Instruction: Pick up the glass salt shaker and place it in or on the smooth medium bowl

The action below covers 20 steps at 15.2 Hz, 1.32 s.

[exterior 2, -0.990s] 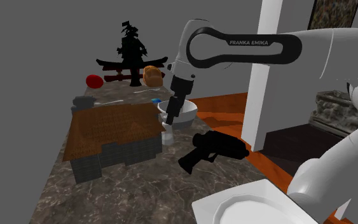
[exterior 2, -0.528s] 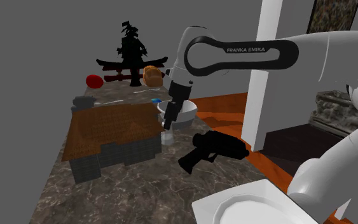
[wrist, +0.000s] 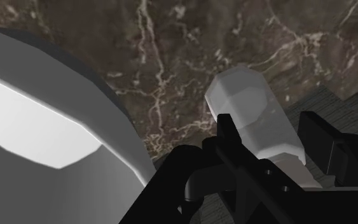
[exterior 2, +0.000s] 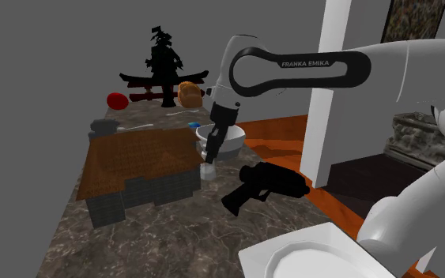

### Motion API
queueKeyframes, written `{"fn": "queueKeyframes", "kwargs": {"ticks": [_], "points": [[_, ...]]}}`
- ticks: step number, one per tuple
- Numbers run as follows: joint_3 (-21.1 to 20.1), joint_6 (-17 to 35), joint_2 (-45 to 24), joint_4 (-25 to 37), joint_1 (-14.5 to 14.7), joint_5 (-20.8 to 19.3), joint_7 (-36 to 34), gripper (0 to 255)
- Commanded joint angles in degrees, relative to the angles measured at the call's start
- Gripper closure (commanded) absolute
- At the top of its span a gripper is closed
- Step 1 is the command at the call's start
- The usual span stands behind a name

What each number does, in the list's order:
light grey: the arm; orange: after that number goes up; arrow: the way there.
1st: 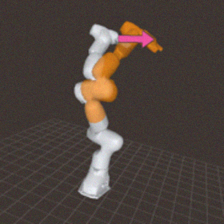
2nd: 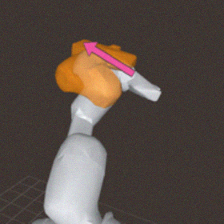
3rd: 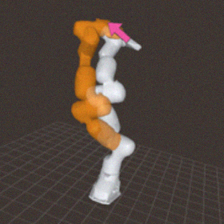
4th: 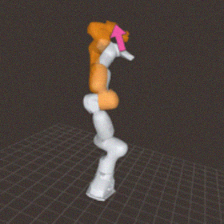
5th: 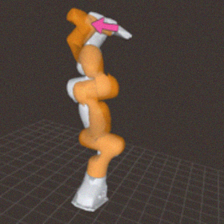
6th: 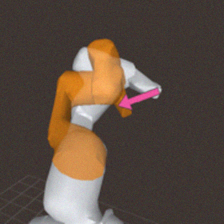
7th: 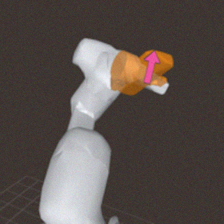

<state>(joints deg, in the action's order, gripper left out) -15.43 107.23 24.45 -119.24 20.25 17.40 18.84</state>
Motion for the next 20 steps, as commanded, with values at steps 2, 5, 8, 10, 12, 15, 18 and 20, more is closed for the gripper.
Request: {"fn": "queueKeyframes", "kwargs": {"ticks": [2,5,8,10,12,15,18,20], "points": [[0.0,-0.1,-0.1,-0.2,0.0,0.0,0.1,255],[0.0,-0.2,-0.1,-0.1,0.0,0.0,0.1,255],[-0.1,-0.6,-0.7,1.0,0.0,-0.2,-0.2,255],[0.0,-2.1,-1.0,2.7,-0.1,-0.4,-0.5,255],[0.1,-3.5,-1.3,4.5,-0.2,-0.5,-0.9,255],[0.2,-5.8,-1.8,7.3,-0.3,-0.8,-1.3,255],[0.3,-8.0,-2.4,10.2,-0.4,-1.1,-1.8,255],[0.4,-9.4,-2.9,12.2,-0.4,-1.3,-2.2,255]]}}
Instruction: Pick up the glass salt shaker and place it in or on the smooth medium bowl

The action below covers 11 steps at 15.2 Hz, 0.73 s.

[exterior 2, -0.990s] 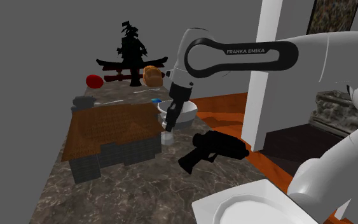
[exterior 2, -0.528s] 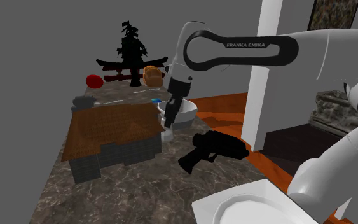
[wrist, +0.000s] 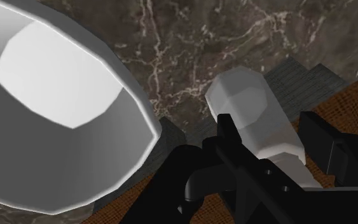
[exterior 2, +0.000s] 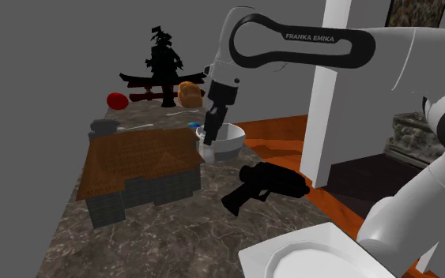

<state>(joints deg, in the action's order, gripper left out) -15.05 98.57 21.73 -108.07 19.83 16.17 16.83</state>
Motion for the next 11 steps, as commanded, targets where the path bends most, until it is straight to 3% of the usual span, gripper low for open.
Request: {"fn": "queueKeyframes", "kwargs": {"ticks": [1,11], "points": [[0.1,-1.5,-0.5,2.0,-0.1,-0.2,-0.4,255],[0.1,-9.2,-3.9,13.2,-0.3,-1.1,-2.3,255]]}}
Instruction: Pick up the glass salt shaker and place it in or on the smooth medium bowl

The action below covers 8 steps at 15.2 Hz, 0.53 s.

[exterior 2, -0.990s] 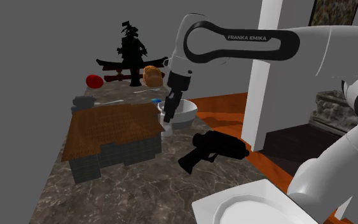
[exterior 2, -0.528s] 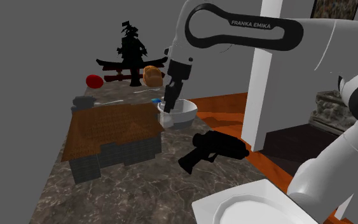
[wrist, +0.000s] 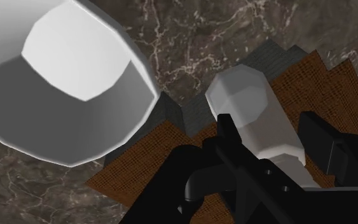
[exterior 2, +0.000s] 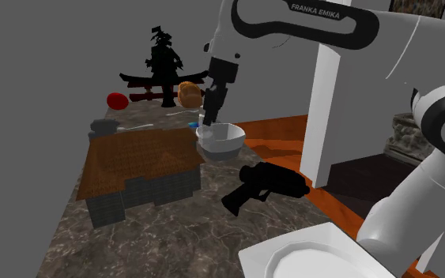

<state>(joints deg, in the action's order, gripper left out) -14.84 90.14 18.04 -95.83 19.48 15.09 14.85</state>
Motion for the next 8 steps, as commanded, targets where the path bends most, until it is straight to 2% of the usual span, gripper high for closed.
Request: {"fn": "queueKeyframes", "kwargs": {"ticks": [1,8], "points": [[-0.1,-1.5,-0.7,2.2,0.0,-0.2,-0.5,255],[-0.3,-6.8,-3.9,10.9,-0.1,-0.9,-2.0,255]]}}
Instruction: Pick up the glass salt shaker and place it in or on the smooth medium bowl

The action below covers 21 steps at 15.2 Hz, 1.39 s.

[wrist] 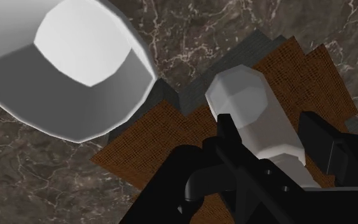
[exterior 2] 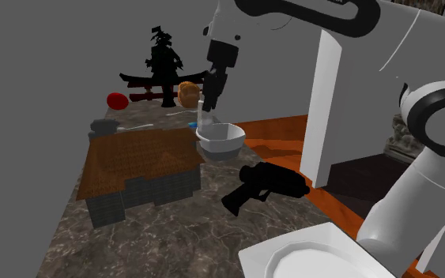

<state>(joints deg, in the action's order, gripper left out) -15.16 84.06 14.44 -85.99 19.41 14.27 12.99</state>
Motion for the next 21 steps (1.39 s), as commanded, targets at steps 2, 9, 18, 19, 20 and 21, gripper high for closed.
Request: {"fn": "queueKeyframes", "kwargs": {"ticks": [2,9,18,19,20,21], "points": [[1.9,-1.7,-0.9,1.9,-1.0,0.0,2.6,255],[8.2,-5.4,-5.2,7.7,-4.5,-0.1,11.6,255],[12.9,-6.6,-9.7,11.4,-8.0,0.2,19.7,255],[12.9,-5.7,-9.0,9.8,-8.0,0.2,19.9,255],[12.9,-4.7,-8.4,8.2,-8.0,0.1,20.2,255],[12.9,-3.8,-7.8,6.7,-8.0,0.1,20.4,255]]}}
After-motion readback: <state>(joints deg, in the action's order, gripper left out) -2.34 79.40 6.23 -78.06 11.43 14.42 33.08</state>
